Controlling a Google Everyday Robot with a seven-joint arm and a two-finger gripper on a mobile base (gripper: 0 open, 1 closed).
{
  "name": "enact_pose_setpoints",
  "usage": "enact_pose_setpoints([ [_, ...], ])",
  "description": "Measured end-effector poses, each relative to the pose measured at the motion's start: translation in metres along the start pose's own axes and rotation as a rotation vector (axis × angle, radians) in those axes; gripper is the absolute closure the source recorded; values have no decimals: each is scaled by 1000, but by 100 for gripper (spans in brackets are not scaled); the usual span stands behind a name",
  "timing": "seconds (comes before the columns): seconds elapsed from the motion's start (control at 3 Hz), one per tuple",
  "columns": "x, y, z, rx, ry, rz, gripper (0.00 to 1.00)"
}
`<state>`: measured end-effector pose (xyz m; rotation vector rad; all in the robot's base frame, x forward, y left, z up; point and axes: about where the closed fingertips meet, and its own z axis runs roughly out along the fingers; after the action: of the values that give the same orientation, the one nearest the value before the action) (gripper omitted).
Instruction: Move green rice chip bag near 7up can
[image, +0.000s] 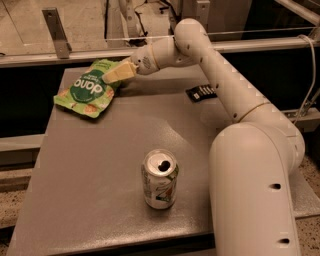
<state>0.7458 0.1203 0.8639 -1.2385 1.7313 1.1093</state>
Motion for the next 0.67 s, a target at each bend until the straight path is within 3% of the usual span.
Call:
enact_pose_setpoints([
  [0.33,2,14,0,-30,31,8,64],
  [0.67,-1,24,-10,-13,54,-11,87],
])
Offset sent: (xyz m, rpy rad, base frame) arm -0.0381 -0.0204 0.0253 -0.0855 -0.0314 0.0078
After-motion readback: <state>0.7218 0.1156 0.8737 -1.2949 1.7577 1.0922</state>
